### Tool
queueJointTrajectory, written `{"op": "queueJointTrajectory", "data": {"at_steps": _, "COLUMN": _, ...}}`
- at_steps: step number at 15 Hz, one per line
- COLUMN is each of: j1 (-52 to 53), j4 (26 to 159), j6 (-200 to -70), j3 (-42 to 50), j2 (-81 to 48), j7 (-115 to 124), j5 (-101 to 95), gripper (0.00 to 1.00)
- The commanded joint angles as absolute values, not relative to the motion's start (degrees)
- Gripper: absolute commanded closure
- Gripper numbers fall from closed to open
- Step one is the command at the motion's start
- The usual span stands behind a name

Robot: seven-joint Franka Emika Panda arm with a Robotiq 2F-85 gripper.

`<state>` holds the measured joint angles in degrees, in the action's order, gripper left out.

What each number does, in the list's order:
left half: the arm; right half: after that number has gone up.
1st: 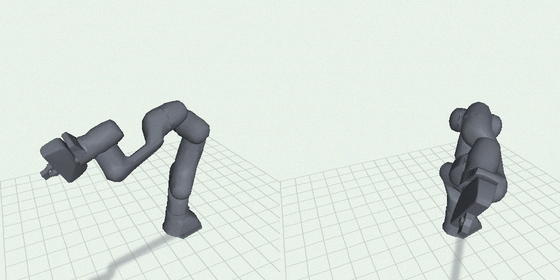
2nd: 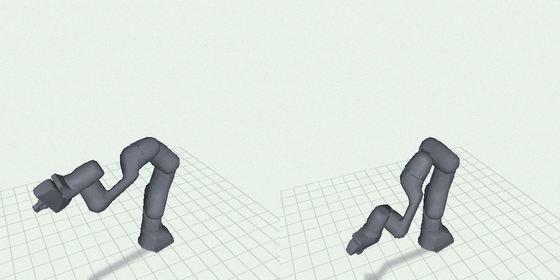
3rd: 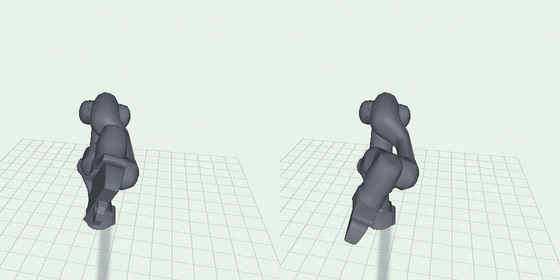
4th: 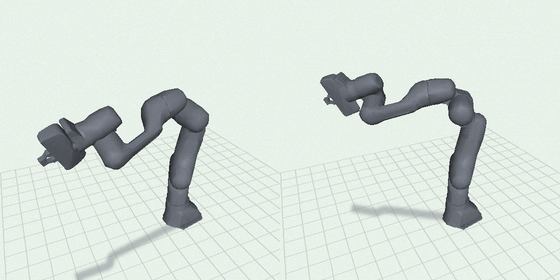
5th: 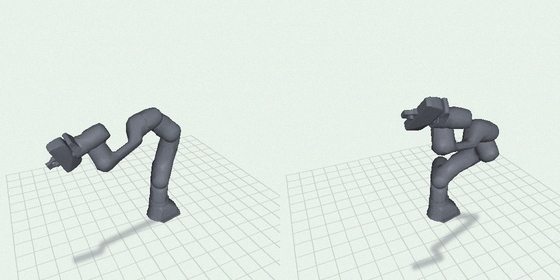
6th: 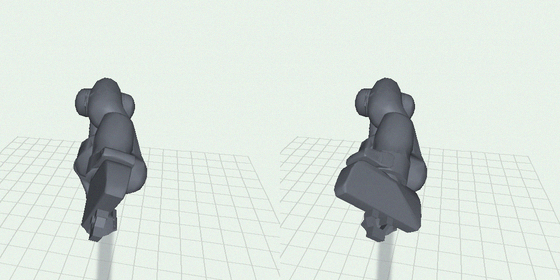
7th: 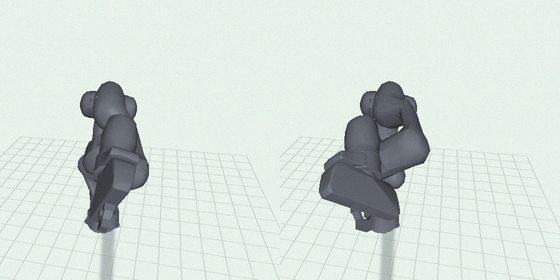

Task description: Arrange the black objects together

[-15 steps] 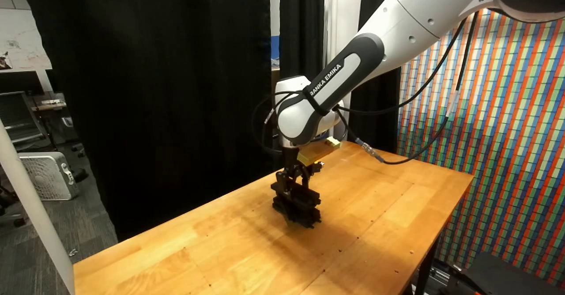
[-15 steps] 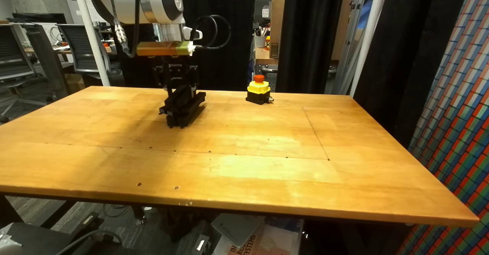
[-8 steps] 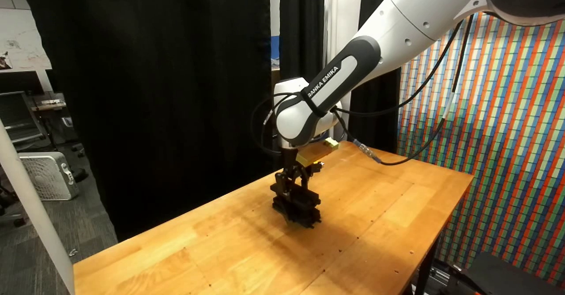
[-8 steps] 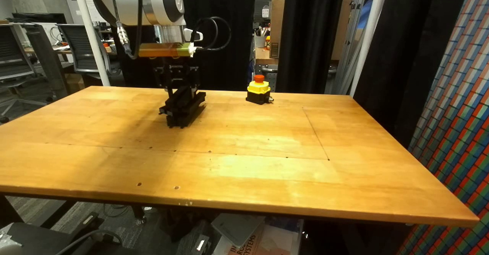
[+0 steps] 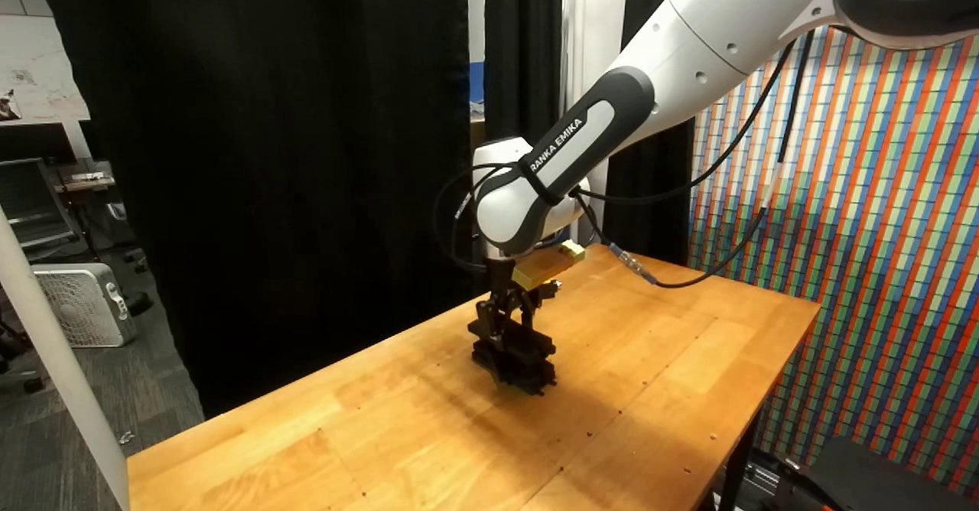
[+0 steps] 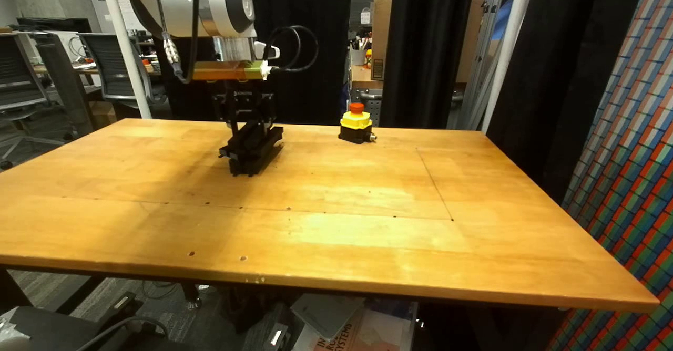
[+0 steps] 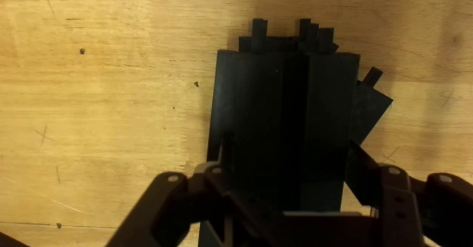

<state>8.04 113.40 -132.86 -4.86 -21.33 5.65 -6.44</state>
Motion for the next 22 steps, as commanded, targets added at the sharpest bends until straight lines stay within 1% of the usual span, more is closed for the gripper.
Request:
{"op": "queueJointTrajectory", "data": {"at_steps": 1, "j1": 8.14, "j4": 111.02, "j6": -130.65, "j3": -4.97, "j2": -22.04, "j7": 4.79, "j5": -5.54, "gripper": 0.01}}
{"op": "queueJointTrajectory", "data": {"at_steps": 2, "j1": 8.15, "j4": 110.85, "j6": -130.4, "j3": -4.98, "j2": -22.12, "j7": 4.81, "j5": -5.53, "gripper": 0.0}}
{"op": "queueJointTrajectory", "data": {"at_steps": 15, "j1": 8.0, "j4": 111.27, "j6": -130.61, "j3": -5.15, "j2": -21.73, "j7": 3.62, "j5": -5.39, "gripper": 0.0}}
{"op": "queueJointTrajectory", "data": {"at_steps": 22, "j1": 9.26, "j4": 115.86, "j6": -130.76, "j3": -4.81, "j2": -15.27, "j7": 6.47, "j5": -6.82, "gripper": 0.0}}
